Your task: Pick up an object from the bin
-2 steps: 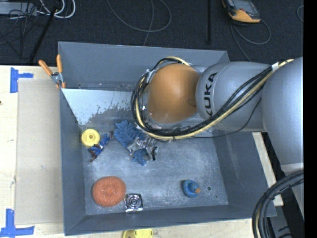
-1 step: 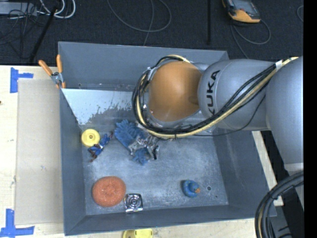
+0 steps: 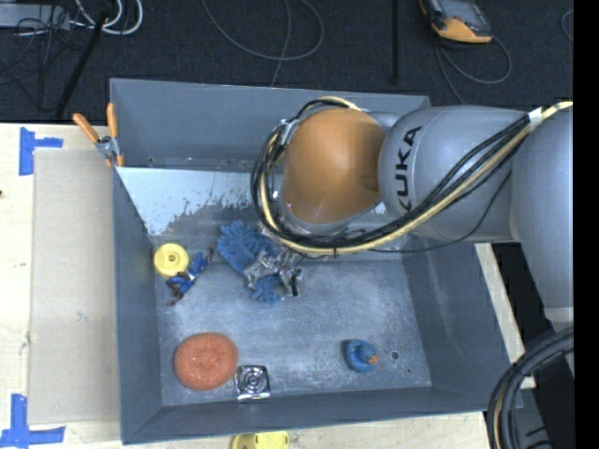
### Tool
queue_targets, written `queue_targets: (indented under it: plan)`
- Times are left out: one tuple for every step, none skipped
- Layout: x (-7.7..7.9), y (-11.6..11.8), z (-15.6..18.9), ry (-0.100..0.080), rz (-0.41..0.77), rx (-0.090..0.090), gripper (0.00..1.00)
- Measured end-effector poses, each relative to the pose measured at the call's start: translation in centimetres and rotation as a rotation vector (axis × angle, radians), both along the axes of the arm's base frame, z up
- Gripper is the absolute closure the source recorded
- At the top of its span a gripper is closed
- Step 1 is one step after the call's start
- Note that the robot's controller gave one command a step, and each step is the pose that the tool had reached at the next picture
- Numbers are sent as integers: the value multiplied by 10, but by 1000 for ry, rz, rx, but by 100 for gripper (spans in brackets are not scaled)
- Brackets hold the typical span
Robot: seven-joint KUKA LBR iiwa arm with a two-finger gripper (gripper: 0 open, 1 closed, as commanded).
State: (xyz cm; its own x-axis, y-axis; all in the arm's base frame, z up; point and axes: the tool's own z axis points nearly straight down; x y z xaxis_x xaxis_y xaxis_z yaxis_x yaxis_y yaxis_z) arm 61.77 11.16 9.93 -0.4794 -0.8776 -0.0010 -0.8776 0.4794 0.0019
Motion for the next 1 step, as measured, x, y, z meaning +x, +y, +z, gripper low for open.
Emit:
queue_targets:
  plan:
    - [0, 0, 11, 1, -1, 0, 100]
